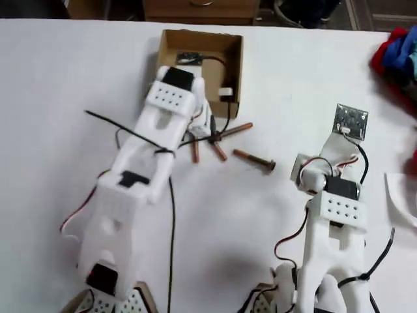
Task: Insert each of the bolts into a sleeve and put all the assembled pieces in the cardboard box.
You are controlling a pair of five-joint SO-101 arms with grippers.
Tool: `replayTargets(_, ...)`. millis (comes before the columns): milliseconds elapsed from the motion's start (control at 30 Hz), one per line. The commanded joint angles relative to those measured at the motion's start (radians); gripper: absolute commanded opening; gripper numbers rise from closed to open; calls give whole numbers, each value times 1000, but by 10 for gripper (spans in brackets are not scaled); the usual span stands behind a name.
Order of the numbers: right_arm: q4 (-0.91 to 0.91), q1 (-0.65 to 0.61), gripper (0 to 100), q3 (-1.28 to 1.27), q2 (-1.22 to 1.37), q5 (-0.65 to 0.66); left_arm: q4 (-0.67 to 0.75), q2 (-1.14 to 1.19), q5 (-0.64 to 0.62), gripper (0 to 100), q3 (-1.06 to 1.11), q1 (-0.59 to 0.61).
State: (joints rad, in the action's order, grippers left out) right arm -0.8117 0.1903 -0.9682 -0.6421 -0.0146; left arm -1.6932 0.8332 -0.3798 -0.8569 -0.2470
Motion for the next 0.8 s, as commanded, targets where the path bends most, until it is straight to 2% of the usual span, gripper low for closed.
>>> replayTargets(0, 2, -8, 20, 9, -38, -2, -37, 135, -12, 268, -245, -6)
replayTargets(133, 1, -12, 20, 9, -38, -2, -72, 269, -12, 267, -420, -2)
replayTargets(300, 2, -12, 20, 9, -38, -2, -63, 368, -11, 254, -539, 0)
replayTargets(400, 2, -12, 20, 8, -36, -2, -68, 405, 6, 169, -545, 0)
replayTargets(533, 4, -12, 20, 8, -33, -2, -72, 437, 98, 63, -545, 14)
replayTargets(767, 4, -12, 20, 8, -35, -2, -72, 437, 167, 61, -553, 84)
